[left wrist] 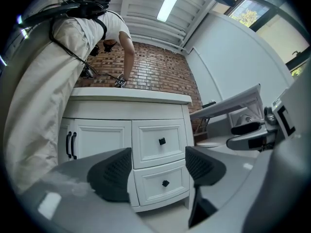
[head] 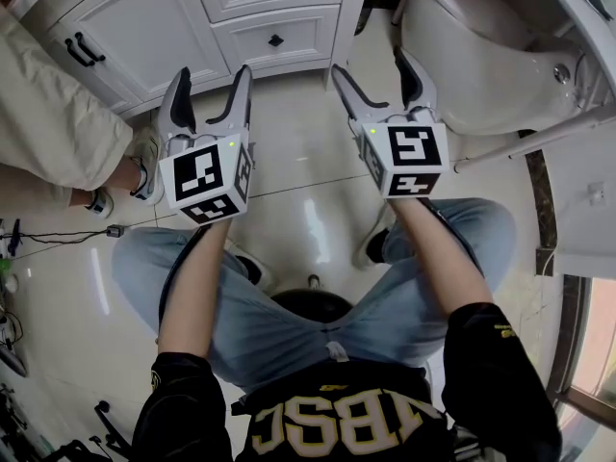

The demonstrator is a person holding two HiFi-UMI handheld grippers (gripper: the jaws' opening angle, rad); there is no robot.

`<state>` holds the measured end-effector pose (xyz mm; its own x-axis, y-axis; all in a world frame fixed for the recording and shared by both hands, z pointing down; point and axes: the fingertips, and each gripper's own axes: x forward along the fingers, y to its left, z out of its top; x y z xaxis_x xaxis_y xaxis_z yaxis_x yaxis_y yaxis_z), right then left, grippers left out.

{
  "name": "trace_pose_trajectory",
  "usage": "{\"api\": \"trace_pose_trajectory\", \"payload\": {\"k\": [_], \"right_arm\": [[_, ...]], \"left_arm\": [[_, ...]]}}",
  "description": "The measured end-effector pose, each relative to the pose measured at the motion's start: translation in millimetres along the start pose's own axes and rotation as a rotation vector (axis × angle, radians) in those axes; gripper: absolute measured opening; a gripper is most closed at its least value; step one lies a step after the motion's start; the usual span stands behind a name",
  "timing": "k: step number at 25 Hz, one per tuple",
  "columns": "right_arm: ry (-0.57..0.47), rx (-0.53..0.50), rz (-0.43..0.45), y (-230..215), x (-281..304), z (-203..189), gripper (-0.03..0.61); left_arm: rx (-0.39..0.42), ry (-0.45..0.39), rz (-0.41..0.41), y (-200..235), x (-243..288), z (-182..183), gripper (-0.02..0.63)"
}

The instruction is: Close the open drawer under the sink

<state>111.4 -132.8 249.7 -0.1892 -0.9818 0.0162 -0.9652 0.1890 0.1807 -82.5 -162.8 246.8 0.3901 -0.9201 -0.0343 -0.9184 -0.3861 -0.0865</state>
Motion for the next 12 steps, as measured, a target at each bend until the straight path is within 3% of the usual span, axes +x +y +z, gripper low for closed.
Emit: {"api": "trace_pose_trajectory", "payload": {"k": [12], "right_arm": [[0.030,0.084,-0.040,-14,11,-12,0.357]], "left_arm": [[0.015,0.010,-0.017,-10,7,-4,0.359]]}}
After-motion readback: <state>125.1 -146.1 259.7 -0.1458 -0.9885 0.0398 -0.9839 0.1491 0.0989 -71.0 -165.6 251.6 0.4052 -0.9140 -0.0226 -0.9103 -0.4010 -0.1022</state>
